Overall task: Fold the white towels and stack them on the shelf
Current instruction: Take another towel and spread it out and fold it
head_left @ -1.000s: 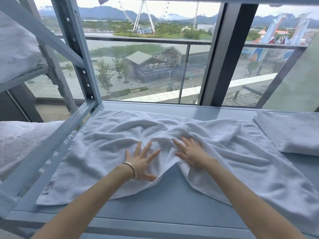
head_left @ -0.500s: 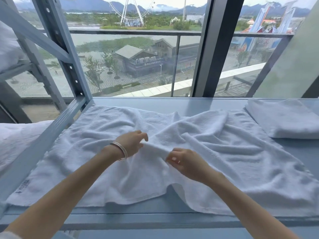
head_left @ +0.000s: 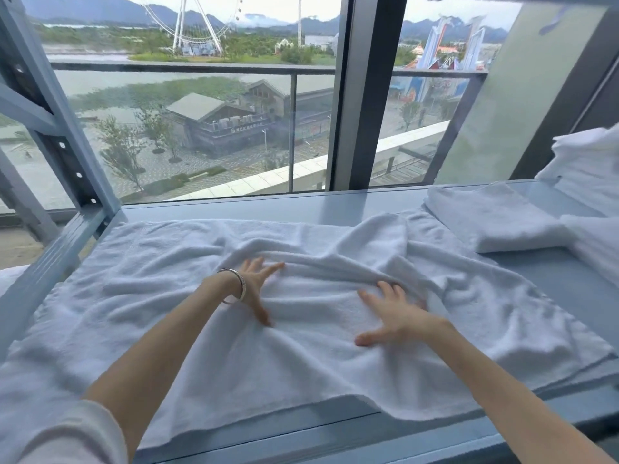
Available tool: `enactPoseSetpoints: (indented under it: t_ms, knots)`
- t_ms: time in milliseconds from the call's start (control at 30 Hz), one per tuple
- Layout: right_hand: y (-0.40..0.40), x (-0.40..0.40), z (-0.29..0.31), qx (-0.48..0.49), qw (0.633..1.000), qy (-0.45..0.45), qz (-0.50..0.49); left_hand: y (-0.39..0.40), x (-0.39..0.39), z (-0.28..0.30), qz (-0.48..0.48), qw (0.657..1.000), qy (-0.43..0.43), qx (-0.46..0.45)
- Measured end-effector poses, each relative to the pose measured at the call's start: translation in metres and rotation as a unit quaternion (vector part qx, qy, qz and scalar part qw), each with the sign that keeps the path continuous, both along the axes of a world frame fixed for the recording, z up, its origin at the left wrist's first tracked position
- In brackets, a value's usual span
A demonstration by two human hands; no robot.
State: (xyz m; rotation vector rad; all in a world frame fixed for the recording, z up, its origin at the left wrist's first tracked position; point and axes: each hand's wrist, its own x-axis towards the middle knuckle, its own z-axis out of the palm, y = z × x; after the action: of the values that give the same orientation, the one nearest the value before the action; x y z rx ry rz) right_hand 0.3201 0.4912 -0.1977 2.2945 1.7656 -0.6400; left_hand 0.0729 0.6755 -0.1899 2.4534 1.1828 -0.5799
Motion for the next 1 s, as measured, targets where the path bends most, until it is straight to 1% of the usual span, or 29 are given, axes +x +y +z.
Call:
enactPoseSetpoints:
  t_ms: [67,200,233,333,433,533,633,700,800,867,933,967,1000]
  knots:
    - [-0.002,0.000,0.005,-0.008,1.000,0.013,-0.006,-0.003,0.009,0.007,-0.003,1.000,0.000,-0.008]
    - [-0.003,-0.030,0.006,0.088,0.994,0.028,0.058,-0.040,0.020,0.012,-0.012,0.999,-0.027,0.015]
    - [-0.004,-0.040,0.003,0.093,0.993,0.035,0.069,-0.055,0.021,0.009,-0.025,0.999,-0.021,0.021]
    - [0.006,-0.058,-0.010,0.058,0.996,0.025,0.063,-0.091,0.018,-0.001,-0.065,0.998,0.022,0.014]
    - [0.030,-0.052,-0.008,0.052,0.997,0.020,0.044,-0.092,0.013,-0.005,-0.063,0.998,0.004,0.020]
    - [0.040,-0.048,0.001,0.056,0.997,0.022,0.048,-0.087,0.009,-0.002,-0.058,0.997,-0.007,0.056]
    - [0.018,-0.051,0.002,0.113,0.992,0.005,0.048,-0.094,0.007,-0.006,-0.077,0.989,-0.028,0.124]
    - [-0.006,-0.048,-0.007,0.104,0.993,-0.022,0.057,-0.101,0.009,-0.008,-0.120,0.982,-0.043,0.142]
    - [-0.037,-0.033,-0.015,0.084,0.995,-0.034,0.035,-0.115,0.026,-0.006,-0.178,0.972,-0.079,0.134]
    - [-0.050,-0.022,-0.014,0.075,0.997,-0.031,0.007,-0.122,0.040,-0.007,-0.191,0.967,-0.102,0.131]
    - [-0.062,-0.012,-0.008,0.060,0.998,-0.015,0.011,-0.126,0.054,-0.007,-0.190,0.967,-0.110,0.129]
    - [-0.066,-0.007,-0.001,0.075,0.997,0.000,0.017,-0.128,0.059,-0.007,-0.193,0.967,-0.108,0.125]
    - [-0.068,0.000,0.004,0.118,0.993,0.026,0.007,-0.129,0.065,-0.007,-0.198,0.967,-0.105,0.120]
